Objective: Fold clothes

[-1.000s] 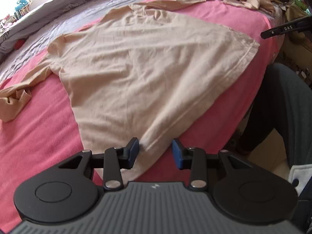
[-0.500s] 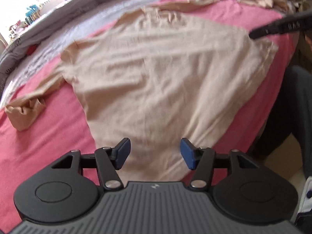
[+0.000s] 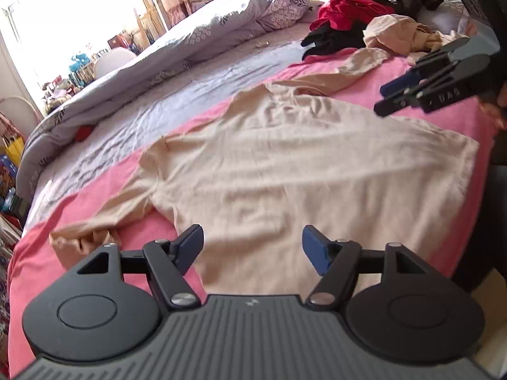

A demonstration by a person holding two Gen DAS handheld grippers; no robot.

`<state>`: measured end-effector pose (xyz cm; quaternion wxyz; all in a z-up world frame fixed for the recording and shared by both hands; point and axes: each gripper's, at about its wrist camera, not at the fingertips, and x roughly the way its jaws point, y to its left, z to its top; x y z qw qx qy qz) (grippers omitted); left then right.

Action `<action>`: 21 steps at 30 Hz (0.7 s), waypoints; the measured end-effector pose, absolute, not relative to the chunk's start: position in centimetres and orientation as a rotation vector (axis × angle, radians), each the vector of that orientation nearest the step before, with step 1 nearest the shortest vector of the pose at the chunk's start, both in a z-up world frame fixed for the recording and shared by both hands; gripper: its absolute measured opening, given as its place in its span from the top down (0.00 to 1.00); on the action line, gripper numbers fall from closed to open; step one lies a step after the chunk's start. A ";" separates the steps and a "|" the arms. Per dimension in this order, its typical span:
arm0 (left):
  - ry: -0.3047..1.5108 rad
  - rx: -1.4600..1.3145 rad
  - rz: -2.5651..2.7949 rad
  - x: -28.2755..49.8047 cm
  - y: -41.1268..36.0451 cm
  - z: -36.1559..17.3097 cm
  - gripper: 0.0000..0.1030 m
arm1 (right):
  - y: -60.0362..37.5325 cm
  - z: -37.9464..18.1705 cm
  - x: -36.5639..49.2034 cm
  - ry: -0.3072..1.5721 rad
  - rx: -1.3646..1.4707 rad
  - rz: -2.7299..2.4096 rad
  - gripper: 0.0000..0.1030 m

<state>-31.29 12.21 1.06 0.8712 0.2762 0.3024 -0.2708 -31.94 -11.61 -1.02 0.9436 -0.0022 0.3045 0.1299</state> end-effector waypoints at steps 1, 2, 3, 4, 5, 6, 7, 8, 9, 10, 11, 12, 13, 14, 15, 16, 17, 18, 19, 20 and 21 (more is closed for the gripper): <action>0.651 0.602 -0.549 -29.6 11.3 -0.1 0.32 | -11.0 -1.9 -30.1 0.635 -0.015 0.269 0.58; 0.689 0.638 -0.540 -28.4 10.7 -1.6 0.33 | -10.7 -2.8 -28.8 0.662 -0.038 0.265 0.58; 0.723 0.675 -0.547 -28.0 10.6 -3.1 0.34 | -10.6 -3.9 -27.7 0.706 -0.073 0.250 0.59; 0.750 0.709 -0.562 -28.1 10.8 -4.5 0.34 | -11.2 -4.7 -27.1 0.752 -0.094 0.231 0.59; 0.731 0.714 -0.570 -28.7 11.5 -5.4 0.34 | -11.8 -5.4 -26.6 0.798 -0.112 0.212 0.60; 0.712 0.706 -0.574 -29.6 12.3 -5.6 0.34 | -13.1 -6.0 -26.2 0.850 -0.102 0.189 0.60; 0.728 0.704 -0.576 -29.9 12.8 -5.5 0.34 | -14.4 -5.7 -25.7 0.882 -0.056 0.177 0.60; 0.757 0.697 -0.578 -30.0 13.1 -5.1 0.34 | -15.6 -5.4 -25.1 0.911 -0.005 0.166 0.60; 0.795 0.673 -0.573 -29.5 13.5 -4.5 0.34 | -16.6 -4.6 -24.0 0.929 0.065 0.156 0.60; 0.835 0.637 -0.562 -28.7 13.8 -3.6 0.34 | -17.2 -3.6 -22.8 0.927 0.135 0.166 0.60; 0.874 0.601 -0.550 -27.9 14.2 -2.7 0.32 | -17.7 -2.7 -21.3 0.912 0.224 0.194 0.60; 0.885 0.567 -0.535 -26.8 14.3 -1.8 0.32 | -17.9 -1.8 -19.7 0.891 0.321 0.221 0.60; 0.872 0.535 -0.518 -25.3 14.1 -0.8 0.32 | -17.8 -1.0 -17.7 0.864 0.428 0.252 0.60; 0.859 0.503 -0.500 -23.9 13.9 0.2 0.33 | -17.4 -0.5 -15.5 0.849 0.520 0.285 0.60; 0.846 0.471 -0.482 -22.5 13.7 1.1 0.33 | -17.0 0.0 -13.4 0.835 0.611 0.318 0.60; 0.821 0.453 -0.470 -21.0 13.2 1.6 0.33 | -16.4 0.1 -11.3 0.836 0.685 0.341 0.60; 0.786 0.447 -0.461 -19.4 12.4 1.8 0.33 | -15.8 0.2 -9.2 0.837 0.757 0.364 0.60; 0.773 0.453 -0.454 -18.0 11.5 1.6 0.32 | -15.1 -0.1 -6.6 0.860 0.830 0.388 0.60; 0.777 0.469 -0.447 -16.8 10.6 1.1 0.32 | -14.5 -0.5 -4.6 0.883 0.877 0.400 0.60; 0.789 0.477 -0.441 -15.6 9.8 0.4 0.32 | -13.9 -0.9 -2.5 0.908 0.914 0.418 0.60; 0.830 0.466 -0.439 -14.6 9.5 -0.6 0.32 | -13.2 -1.4 -0.2 0.930 0.938 0.432 0.60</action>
